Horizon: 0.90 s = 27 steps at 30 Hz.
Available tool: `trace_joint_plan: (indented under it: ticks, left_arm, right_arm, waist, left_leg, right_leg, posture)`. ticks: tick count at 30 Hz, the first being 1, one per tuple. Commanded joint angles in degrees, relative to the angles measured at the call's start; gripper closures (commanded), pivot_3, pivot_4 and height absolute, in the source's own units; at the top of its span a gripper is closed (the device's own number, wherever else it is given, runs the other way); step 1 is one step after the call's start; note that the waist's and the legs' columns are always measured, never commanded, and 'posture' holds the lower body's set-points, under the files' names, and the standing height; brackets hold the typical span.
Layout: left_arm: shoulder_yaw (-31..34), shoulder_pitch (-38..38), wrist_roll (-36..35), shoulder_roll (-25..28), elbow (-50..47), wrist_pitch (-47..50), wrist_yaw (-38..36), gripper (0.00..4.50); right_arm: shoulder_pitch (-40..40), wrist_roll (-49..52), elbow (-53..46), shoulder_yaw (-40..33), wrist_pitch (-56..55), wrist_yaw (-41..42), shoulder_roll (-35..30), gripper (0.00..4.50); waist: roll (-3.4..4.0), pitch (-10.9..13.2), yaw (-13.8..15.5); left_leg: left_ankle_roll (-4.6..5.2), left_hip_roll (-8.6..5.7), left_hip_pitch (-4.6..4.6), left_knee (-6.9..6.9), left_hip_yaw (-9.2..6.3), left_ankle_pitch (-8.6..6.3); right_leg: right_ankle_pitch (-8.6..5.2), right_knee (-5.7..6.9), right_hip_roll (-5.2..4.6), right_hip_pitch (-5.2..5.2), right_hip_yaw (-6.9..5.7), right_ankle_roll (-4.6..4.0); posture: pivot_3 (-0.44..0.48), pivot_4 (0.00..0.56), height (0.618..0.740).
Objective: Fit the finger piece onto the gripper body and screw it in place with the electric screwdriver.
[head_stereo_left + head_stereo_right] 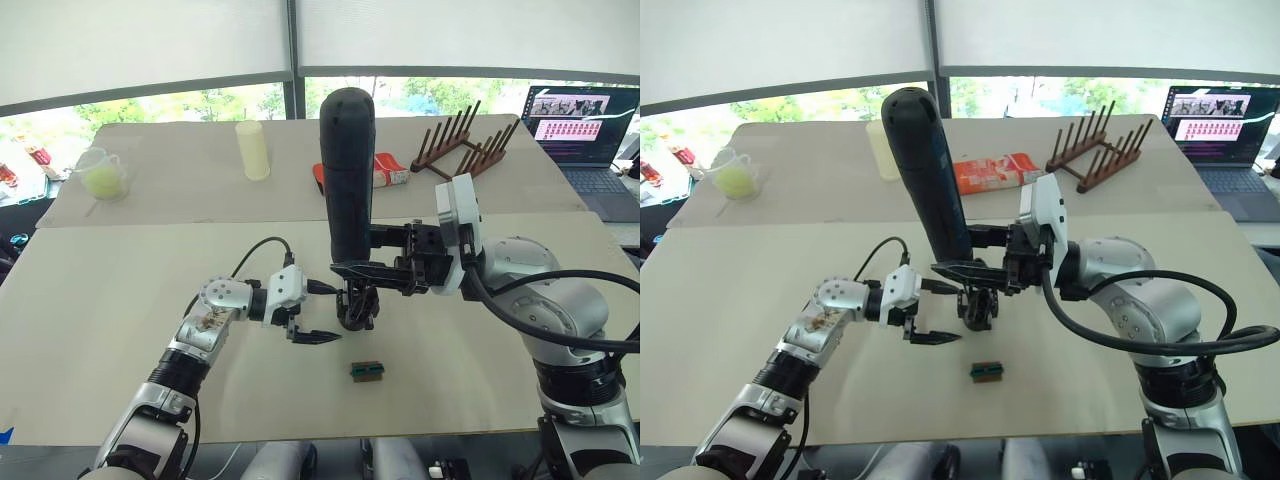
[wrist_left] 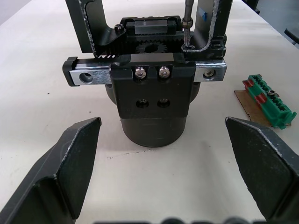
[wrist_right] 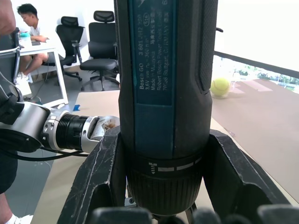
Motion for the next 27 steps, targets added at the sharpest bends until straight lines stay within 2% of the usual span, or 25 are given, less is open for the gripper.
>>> trace_joint_plan:
  ticks: [1, 27]
  left_arm:
    - [-0.1, -0.9, -0.2, 0.0, -1.5, -1.1, -0.2, 0.0]
    - [-0.1, -0.8, 0.0, -0.2, -1.1, -1.5, 0.1, 0.0]
  right_arm:
    - [-1.4, 1.6, -2.7, -2.4, -1.0, 0.0, 0.2, 2.6]
    - [-0.6, 2.4, -3.9, -2.0, -0.3, -0.9, 0.5, 2.6]
  waist:
    - [0.0, 0.0, 0.0]
    - [0.0, 0.0, 0.0]
  left_leg:
    - [0.0, 0.0, 0.0, 0.0, 0.0, 0.0]
    - [0.0, 0.0, 0.0, 0.0, -0.01, 0.0]
  right_leg:
    - [0.0, 0.0, 0.0, 0.0, 0.0, 0.0]
    - [0.0, 0.0, 0.01, 0.0, 0.0, 0.0]
  posture:
    - [0.0, 0.15, 0.74]
    - [0.0, 0.15, 0.74]
